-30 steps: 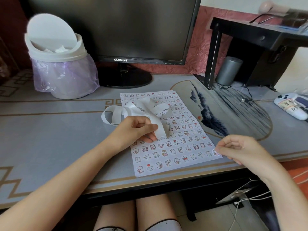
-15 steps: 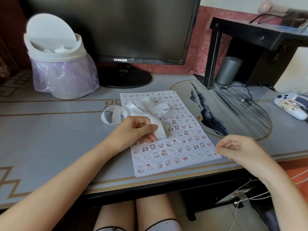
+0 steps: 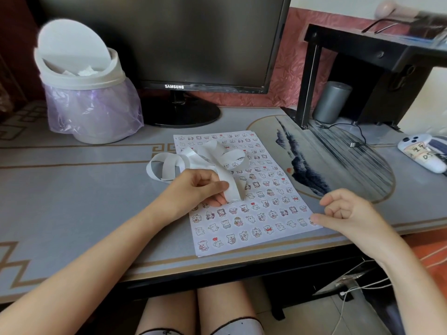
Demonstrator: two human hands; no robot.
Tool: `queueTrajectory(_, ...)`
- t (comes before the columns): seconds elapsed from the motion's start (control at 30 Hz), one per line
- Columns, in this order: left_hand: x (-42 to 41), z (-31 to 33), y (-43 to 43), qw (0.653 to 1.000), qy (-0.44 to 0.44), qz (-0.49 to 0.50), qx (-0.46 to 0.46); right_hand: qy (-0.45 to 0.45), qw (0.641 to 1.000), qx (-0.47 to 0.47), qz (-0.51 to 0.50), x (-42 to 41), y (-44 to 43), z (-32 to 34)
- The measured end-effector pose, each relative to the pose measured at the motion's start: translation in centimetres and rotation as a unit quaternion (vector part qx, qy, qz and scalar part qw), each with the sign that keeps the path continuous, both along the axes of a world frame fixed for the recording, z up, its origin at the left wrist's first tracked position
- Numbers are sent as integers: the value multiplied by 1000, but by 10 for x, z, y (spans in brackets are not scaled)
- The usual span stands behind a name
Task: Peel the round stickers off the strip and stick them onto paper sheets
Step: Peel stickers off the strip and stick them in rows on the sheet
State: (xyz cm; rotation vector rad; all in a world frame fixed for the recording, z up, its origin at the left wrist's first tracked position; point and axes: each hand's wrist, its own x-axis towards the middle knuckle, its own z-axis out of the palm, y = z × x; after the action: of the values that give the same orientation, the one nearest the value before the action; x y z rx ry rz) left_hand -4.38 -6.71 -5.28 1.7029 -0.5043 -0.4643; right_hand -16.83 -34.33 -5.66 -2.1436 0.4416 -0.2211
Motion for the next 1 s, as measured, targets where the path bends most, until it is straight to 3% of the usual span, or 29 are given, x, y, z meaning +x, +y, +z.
queueTrajectory(1.0, 0, 0, -1, 1000, 6, -1, 2, -25, 999, 28, -1, 3, 2, -2)
